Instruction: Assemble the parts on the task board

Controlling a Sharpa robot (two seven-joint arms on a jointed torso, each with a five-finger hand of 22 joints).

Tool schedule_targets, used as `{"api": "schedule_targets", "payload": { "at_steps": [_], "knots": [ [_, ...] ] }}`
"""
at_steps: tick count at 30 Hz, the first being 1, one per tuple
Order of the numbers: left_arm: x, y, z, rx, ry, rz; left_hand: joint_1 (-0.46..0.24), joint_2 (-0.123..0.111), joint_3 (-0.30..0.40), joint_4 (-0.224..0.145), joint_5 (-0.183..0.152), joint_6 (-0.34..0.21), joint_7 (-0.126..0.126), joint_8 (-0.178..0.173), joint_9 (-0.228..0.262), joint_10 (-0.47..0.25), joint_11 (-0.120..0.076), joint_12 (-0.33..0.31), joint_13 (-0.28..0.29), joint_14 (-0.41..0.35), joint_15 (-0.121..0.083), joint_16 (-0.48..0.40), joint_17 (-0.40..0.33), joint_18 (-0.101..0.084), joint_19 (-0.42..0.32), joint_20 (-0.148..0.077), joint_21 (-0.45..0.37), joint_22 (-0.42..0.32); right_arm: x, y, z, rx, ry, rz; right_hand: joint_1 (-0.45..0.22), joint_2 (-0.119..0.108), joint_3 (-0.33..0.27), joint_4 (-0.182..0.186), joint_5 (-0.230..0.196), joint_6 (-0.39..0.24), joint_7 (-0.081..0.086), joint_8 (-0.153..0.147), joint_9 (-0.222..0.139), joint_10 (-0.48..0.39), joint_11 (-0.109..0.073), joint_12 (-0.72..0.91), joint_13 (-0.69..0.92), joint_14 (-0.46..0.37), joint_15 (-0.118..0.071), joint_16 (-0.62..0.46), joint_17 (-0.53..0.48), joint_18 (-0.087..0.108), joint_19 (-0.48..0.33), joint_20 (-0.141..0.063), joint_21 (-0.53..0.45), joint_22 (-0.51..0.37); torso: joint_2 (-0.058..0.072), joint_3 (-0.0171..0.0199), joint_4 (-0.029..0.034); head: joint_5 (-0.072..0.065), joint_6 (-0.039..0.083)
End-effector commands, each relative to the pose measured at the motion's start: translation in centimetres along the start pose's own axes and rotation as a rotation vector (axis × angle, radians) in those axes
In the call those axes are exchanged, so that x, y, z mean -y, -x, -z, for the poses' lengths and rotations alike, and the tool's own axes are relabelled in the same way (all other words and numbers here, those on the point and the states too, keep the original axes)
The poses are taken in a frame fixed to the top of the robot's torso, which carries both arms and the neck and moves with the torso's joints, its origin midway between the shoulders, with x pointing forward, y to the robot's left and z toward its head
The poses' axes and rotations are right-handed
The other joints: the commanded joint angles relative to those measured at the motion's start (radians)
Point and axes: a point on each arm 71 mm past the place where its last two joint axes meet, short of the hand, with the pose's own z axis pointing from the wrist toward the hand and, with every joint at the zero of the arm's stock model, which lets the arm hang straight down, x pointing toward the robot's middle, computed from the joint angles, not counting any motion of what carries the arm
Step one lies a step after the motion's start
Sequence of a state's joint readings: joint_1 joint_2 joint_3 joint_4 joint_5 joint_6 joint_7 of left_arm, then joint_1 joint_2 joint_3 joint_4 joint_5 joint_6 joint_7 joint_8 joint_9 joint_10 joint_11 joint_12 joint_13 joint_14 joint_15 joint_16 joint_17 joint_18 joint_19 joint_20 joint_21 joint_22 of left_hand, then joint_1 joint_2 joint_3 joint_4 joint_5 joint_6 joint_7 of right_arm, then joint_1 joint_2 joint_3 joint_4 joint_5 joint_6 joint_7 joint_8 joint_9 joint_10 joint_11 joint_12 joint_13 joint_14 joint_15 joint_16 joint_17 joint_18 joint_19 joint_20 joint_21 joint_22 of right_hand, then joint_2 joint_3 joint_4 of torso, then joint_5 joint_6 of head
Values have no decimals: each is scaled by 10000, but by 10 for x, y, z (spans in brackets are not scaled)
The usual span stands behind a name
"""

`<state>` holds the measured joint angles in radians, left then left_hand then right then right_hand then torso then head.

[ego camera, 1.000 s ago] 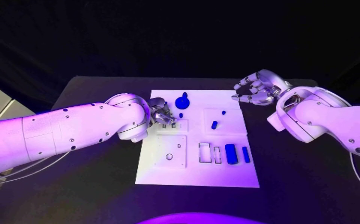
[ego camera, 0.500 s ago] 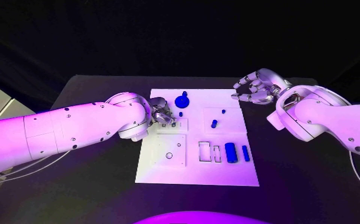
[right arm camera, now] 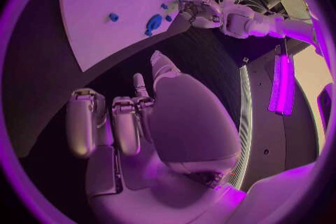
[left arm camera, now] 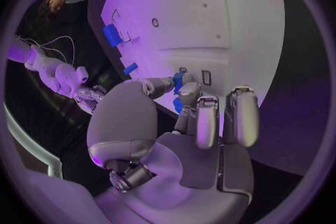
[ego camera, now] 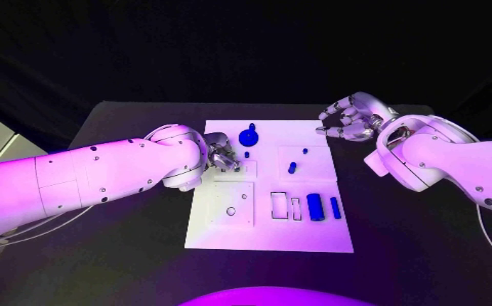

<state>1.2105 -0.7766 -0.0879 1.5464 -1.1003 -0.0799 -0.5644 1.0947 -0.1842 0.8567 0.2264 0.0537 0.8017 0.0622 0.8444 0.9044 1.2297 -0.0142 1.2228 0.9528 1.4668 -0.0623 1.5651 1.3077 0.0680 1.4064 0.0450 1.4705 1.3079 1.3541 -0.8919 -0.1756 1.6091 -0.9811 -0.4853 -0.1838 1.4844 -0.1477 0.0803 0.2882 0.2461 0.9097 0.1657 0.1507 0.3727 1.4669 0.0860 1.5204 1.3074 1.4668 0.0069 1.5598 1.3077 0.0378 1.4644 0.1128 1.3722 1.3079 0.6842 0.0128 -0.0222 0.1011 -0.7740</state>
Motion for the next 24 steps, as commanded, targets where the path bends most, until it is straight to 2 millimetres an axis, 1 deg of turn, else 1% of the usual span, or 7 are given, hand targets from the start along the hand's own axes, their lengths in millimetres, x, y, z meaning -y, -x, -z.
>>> {"api": "schedule_targets", "payload": {
  "at_steps": [1,5,12,18,24],
  "knots": [
    [1,-2,0,-253,67,-360,35,95,1636,-1592,10,100,-80,44,2,49,-11,36,7,1040,-49,57,2631,-138,42,-2,68,187,-1,-1,0,-129,83,130,-130,-5,49,19,49,-28,-42,7,-9,616,-84,-8,2230,943,-35,-32,2247,93,159,-68,-15,1267,-4,-5,-1,-2,-30],
    [1,-3,0,-370,90,-396,33,90,1638,-1601,8,104,-81,42,-2,68,-12,52,32,1040,-50,57,2631,-143,58,-3,77,211,-1,-1,0,-133,80,133,-130,-5,49,19,49,-28,-42,7,-9,616,-84,-8,2230,943,-35,-32,2247,93,159,-68,-15,1267,-5,3,0,-11,-51],
    [1,-4,0,-503,127,-470,39,81,1650,-1631,11,111,-85,37,-10,70,-17,47,20,1040,-53,57,2631,-143,57,-6,75,207,-1,-2,0,-154,75,133,-147,-5,51,16,54,-29,-44,14,-10,620,-86,-4,2234,943,-37,-32,2245,93,160,-69,-18,1266,-7,1,9,-17,-76],
    [1,-4,-1,-504,167,-515,39,81,1650,-1631,11,111,-85,37,-10,70,-17,47,20,1040,-53,57,2631,-143,57,-6,75,207,-1,-2,0,-149,81,130,-147,-5,51,16,54,-29,-44,14,-10,620,-86,-4,2234,943,-37,-32,2245,93,160,-69,-18,1266,-14,1,-1,-11,-76],
    [2,-4,-2,-481,175,-540,38,77,1657,-1644,11,115,-85,33,-16,60,-18,32,-8,1040,-55,57,2631,-143,56,-7,75,207,-2,-2,0,-143,91,126,-147,-5,51,16,54,-29,-44,14,-10,620,-86,-4,2234,943,-37,-32,2245,93,160,-69,-18,1266,-6,2,2,-16,-70]
  ]
}}
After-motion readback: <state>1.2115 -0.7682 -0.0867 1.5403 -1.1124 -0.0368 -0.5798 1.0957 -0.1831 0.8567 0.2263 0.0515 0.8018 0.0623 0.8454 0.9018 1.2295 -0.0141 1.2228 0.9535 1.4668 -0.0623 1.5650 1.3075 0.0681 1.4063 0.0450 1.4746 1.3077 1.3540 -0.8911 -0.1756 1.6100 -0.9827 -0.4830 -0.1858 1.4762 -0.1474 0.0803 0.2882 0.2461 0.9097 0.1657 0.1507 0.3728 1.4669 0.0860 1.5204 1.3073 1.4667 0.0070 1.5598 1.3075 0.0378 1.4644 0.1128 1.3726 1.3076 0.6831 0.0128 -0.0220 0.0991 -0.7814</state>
